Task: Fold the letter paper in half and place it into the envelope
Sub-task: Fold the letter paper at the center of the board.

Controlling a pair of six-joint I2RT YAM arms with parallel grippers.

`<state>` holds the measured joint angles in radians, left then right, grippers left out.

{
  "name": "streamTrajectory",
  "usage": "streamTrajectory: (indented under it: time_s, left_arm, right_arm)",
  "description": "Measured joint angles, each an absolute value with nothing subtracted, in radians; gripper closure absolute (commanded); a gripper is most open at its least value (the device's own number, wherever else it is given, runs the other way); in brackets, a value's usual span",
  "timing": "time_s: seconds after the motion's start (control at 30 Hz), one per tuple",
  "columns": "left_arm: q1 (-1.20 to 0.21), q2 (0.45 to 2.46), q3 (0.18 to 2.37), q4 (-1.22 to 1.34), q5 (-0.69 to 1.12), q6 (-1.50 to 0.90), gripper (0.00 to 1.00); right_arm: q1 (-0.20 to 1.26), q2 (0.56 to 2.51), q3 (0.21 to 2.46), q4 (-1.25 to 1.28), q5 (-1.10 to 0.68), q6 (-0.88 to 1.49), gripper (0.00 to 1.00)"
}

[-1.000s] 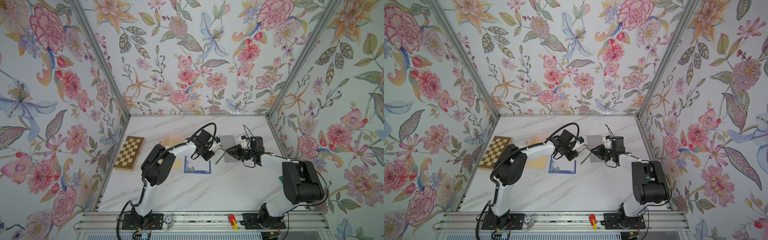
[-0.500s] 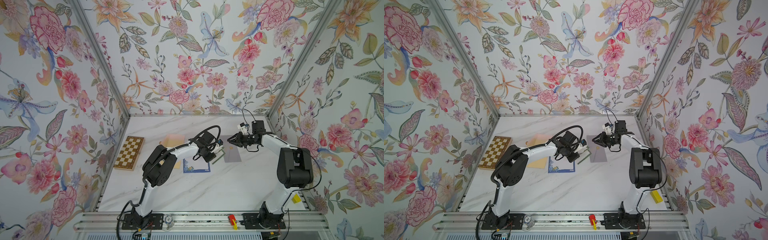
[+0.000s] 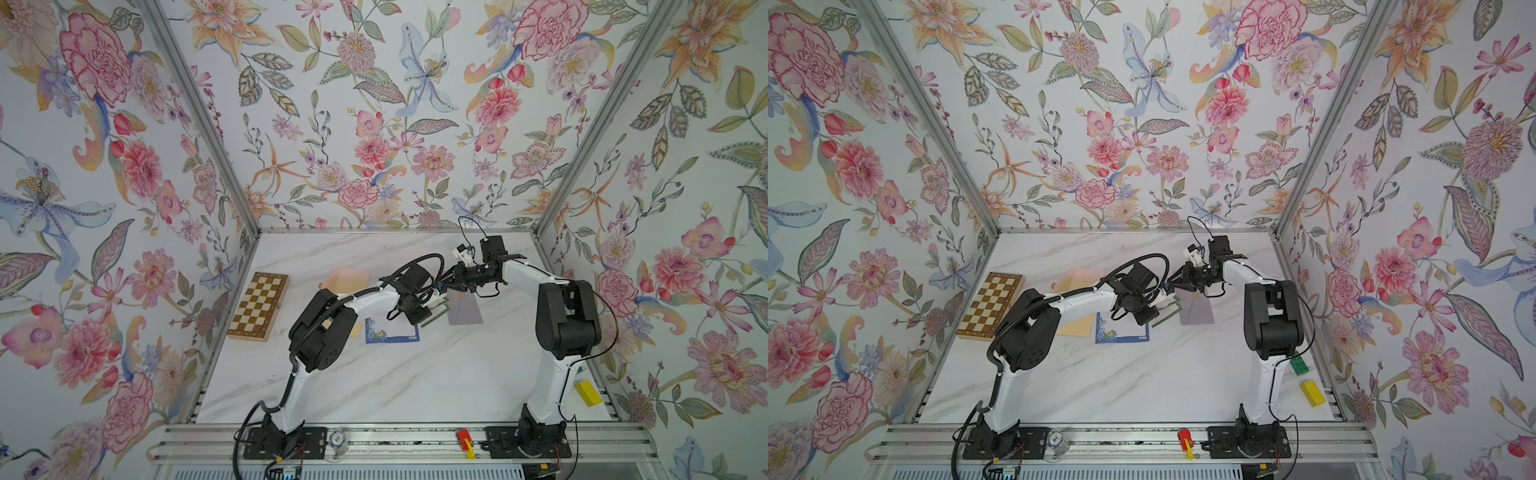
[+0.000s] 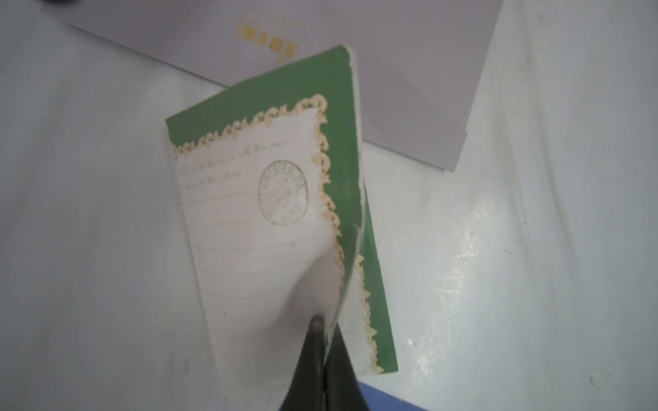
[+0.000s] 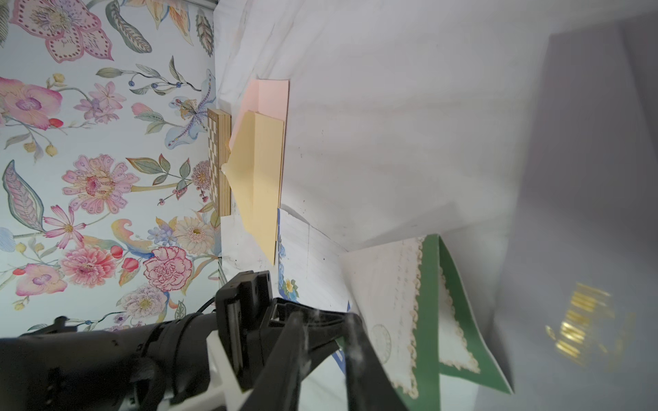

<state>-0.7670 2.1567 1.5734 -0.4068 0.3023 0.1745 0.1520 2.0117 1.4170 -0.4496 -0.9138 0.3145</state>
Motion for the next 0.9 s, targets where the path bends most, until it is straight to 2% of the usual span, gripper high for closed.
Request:
streamTrajectory:
  time_s: [0.9]
  left_arm:
    - [-0.817, 2.13, 1.484, -0.378, 0.302, 0.292, 1.0]
  right_arm:
    - [0.22, 2.051, 1.269, -0.51, -0.741, 0.21, 0.8]
